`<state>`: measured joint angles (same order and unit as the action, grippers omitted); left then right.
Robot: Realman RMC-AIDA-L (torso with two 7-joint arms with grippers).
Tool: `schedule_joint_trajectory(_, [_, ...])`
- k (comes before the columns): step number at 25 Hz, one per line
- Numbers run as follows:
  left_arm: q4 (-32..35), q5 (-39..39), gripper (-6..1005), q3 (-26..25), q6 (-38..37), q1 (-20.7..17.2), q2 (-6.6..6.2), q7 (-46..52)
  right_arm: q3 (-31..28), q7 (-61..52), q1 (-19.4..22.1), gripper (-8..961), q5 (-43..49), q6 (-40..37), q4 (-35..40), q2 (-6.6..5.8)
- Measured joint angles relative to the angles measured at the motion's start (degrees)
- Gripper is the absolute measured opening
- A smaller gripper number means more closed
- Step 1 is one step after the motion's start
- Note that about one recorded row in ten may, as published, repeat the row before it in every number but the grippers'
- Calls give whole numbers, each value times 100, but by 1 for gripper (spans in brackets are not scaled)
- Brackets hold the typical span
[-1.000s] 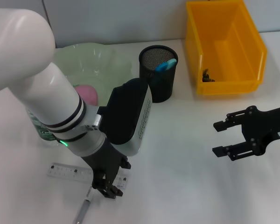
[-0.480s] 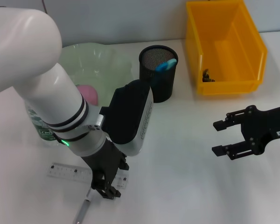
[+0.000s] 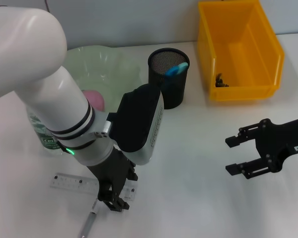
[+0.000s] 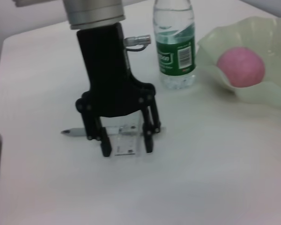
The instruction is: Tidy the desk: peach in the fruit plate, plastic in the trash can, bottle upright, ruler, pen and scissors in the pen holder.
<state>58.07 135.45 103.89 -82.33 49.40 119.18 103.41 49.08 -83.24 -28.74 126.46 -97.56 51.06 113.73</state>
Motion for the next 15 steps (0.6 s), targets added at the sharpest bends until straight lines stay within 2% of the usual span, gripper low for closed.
schedule_joint_trajectory(15, [3,-9,603,-5,-10,0,0,50,10,1,-68,705,7,-294,-48,-26])
